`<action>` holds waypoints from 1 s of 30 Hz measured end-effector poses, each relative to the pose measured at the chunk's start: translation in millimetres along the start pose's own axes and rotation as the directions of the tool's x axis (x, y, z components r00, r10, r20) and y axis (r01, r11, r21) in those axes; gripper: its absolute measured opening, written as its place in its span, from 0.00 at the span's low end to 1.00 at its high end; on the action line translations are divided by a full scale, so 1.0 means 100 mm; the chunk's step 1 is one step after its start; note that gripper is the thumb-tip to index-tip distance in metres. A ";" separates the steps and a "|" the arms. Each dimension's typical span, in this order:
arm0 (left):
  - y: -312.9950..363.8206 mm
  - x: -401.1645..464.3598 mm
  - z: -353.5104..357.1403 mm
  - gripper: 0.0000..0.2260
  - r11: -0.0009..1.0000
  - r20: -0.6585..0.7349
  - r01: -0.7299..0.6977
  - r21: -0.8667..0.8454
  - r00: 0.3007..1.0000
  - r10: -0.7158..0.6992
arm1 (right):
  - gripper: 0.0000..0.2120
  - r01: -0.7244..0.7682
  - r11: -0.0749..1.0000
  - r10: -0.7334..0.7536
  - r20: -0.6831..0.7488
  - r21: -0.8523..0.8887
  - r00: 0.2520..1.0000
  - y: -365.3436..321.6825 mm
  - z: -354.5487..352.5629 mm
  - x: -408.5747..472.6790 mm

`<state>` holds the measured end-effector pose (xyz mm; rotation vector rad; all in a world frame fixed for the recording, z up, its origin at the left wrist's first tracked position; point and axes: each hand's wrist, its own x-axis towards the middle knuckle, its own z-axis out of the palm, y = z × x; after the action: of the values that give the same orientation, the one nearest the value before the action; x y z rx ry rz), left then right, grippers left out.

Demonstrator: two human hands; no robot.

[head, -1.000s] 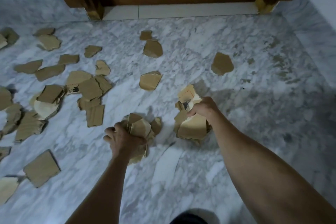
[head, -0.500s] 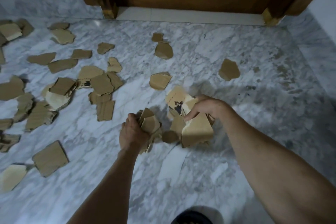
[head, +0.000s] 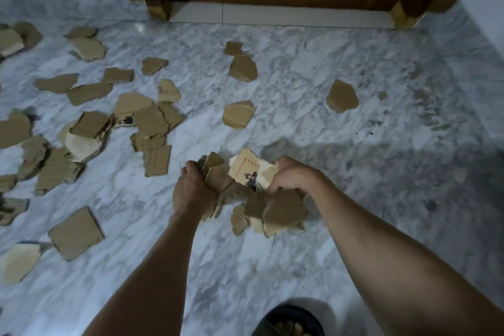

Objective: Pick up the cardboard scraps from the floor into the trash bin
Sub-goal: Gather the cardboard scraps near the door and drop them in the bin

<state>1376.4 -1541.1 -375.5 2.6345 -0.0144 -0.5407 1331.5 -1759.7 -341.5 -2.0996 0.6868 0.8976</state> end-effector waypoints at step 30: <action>0.23 0.03 -0.02 0.14 0.981 -0.004 -0.038 0.189 0.999 0.039 | 0.42 0.196 0.913 -0.211 -0.004 -0.359 0.977 0.06 0.50 0.21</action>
<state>1381.3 -1561.3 -365.3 2.8140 -0.1196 -0.5407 1321.9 -1727.7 -384.4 -2.4642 0.3305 0.9139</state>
